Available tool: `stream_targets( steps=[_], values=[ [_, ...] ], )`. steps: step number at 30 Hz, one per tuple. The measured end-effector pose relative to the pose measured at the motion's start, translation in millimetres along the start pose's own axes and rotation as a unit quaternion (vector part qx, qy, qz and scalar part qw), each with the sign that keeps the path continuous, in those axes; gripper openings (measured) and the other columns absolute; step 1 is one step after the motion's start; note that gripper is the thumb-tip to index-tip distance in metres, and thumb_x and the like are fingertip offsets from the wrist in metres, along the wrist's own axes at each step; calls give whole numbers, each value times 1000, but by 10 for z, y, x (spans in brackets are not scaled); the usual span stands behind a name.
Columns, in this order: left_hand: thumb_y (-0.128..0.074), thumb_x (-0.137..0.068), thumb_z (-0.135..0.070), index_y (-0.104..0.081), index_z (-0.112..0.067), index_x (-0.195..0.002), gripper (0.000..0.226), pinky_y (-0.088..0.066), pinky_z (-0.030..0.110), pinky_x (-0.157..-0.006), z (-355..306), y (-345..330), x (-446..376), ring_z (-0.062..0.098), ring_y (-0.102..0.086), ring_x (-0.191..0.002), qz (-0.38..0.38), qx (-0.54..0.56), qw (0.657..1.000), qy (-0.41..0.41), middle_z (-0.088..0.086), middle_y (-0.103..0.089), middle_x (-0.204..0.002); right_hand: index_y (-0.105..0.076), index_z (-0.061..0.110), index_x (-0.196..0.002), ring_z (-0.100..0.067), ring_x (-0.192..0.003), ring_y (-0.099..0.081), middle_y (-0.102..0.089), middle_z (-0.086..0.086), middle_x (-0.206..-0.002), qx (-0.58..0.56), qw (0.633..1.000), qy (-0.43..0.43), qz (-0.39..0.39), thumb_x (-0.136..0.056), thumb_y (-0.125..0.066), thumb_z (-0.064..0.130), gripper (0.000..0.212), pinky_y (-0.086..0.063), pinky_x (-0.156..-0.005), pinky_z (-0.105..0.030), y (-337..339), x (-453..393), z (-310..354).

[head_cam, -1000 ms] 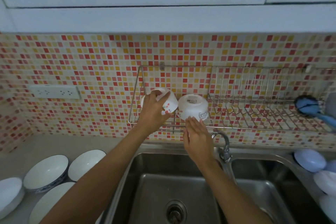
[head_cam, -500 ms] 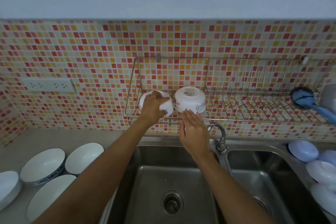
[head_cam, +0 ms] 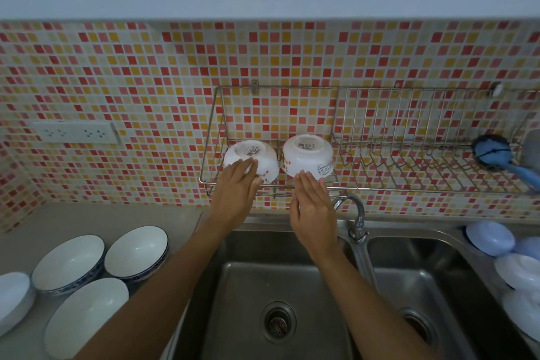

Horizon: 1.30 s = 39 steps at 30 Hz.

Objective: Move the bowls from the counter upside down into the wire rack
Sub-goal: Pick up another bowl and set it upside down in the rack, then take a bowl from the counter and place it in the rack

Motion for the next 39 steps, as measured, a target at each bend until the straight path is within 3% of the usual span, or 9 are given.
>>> stream_targets(
  steps=[5, 10, 14, 17, 20, 25, 31, 35, 39],
  values=[
    [3, -93, -50, -18, -18, -149, 68, -4, 45, -119, 16, -27, -124, 19, -12, -147, 98, -31, 995, -1, -2, -17, -158, -58, 4, -129, -21, -130, -49, -58, -11, -133, -28, 999, 2, -24, -92, -53, 19, 40, -36, -112, -45, -27, 43, -15],
    [-9, -100, -41, -13, -18, -150, 55, -3, 48, -120, 86, -22, -306, 18, -9, -147, 141, -43, 989, -12, -1, -12, -160, -59, 4, -127, -22, -129, -51, -60, -12, -131, -22, 999, 1, -30, -91, -52, 20, 40, -37, -111, -45, -21, 47, 3],
    [1, -96, -48, -8, -18, -150, 63, 0, 46, -120, 74, -33, -229, 19, -3, -148, 106, -69, 992, -18, -1, -8, -160, -53, 3, -133, -23, -134, -44, -54, -13, -137, -6, 1000, 0, -15, -92, -50, 22, 45, -36, -112, -47, -9, 80, 44],
    [8, -92, -52, -5, -16, -151, 70, 1, 46, -120, 61, -13, -138, 20, 3, -147, 75, -66, 995, -15, 1, -4, -160, -37, 5, -144, -22, -144, -25, -38, -13, -150, 26, 999, -19, 26, -95, -44, 28, 54, -27, -117, -45, -23, 156, 87],
    [5, -95, -51, -6, -13, -150, 68, 5, 45, -119, 63, -8, 44, 23, 4, -146, 48, -67, 996, -23, 5, -6, -160, -14, 7, -152, -23, -149, -2, -12, -11, -160, 57, 993, -42, 89, -96, -38, 35, 67, -12, -120, -46, -73, 274, 140],
    [-12, -100, -41, -1, -15, -150, 58, -3, 46, -121, 165, 1, 494, 24, 4, -147, 49, -42, 998, -26, 5, 0, -160, -4, 10, -153, -27, -149, 5, 3, -14, -161, 63, 984, -71, 150, -95, -32, 46, 74, -10, -120, -51, -215, 478, 359],
    [-13, -98, -47, 3, -19, -150, 61, 19, 38, -112, 616, 148, 1172, 21, 21, -142, 88, -9, 995, 38, -1, 15, -155, -21, 15, -150, -31, -147, -8, -8, -11, -160, -16, 969, -15, 245, -96, -33, 48, 64, -15, -117, -55, -691, 928, 1198],
    [1, -90, -58, -6, -21, -150, 70, 10, 39, -116, 1402, 502, 1705, 25, 5, -147, 108, -21, 988, 106, 2, 1, -158, -34, 17, -146, -33, -144, -23, -24, -15, -157, -83, 950, 14, 300, -92, -44, 39, 59, -21, -114, -52, -991, 1102, 2039],
    [1, -90, -60, -15, -19, -150, 74, 5, 43, -117, 2442, 941, 2285, 29, -3, -147, 111, -59, 961, 247, 9, -6, -160, -42, 19, -143, -33, -136, -40, -40, -13, -150, -130, 929, 48, 344, -92, -45, 40, 55, -26, -112, -46, -1291, 1228, 3000]
  ],
)
Point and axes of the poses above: each hand's wrist, its own x-axis away from the middle knuckle, its own y-axis out of the back of the hand, z = x × y, the point moved 2 cm from there along -x, towards the middle knuckle
